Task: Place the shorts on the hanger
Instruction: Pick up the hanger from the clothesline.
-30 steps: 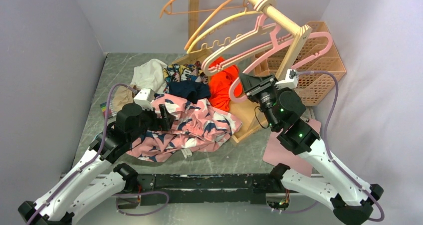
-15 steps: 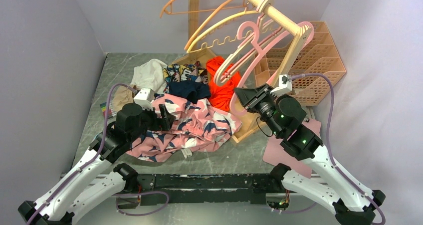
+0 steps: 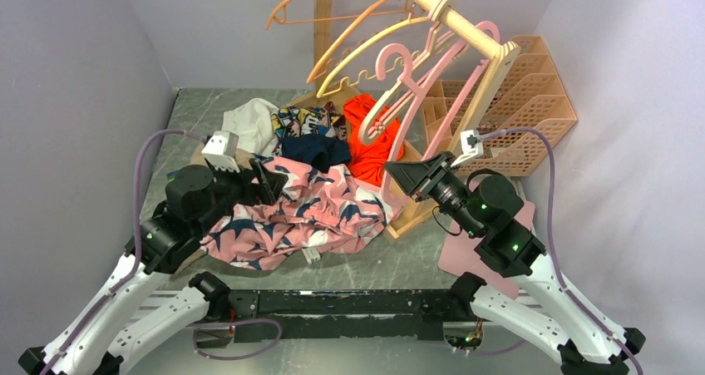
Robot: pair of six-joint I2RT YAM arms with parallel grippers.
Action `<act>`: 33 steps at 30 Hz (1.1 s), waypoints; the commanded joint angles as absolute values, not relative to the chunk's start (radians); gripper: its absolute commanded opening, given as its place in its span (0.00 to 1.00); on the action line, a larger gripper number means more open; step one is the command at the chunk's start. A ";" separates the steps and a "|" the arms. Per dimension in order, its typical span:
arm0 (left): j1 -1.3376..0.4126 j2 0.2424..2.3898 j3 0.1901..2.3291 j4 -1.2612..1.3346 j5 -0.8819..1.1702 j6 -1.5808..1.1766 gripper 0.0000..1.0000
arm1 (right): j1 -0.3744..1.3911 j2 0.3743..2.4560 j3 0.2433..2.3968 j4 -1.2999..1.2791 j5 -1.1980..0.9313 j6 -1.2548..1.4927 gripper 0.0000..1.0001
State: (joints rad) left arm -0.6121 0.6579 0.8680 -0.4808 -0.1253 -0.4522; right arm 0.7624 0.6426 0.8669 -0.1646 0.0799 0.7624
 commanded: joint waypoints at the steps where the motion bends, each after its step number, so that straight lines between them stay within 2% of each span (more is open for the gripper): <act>1: -0.607 0.643 0.940 -0.440 -0.091 -0.448 0.93 | 0.762 0.622 0.872 -0.073 -0.046 0.707 0.00; 11: -0.608 0.658 1.134 -0.311 0.036 -0.453 0.96 | 0.763 0.619 0.878 -0.093 -0.227 0.651 0.00; 18: -0.607 0.671 1.185 -0.131 0.113 -0.466 0.99 | 0.762 0.643 0.866 -0.075 -0.366 0.633 0.00; 26: -0.609 0.790 1.238 0.040 0.267 -0.523 0.99 | 0.763 0.651 0.869 -0.088 -0.380 0.613 0.00; 33: -0.608 0.978 1.362 0.114 0.454 -0.581 0.99 | 0.763 0.636 0.862 -0.117 -0.290 0.612 0.00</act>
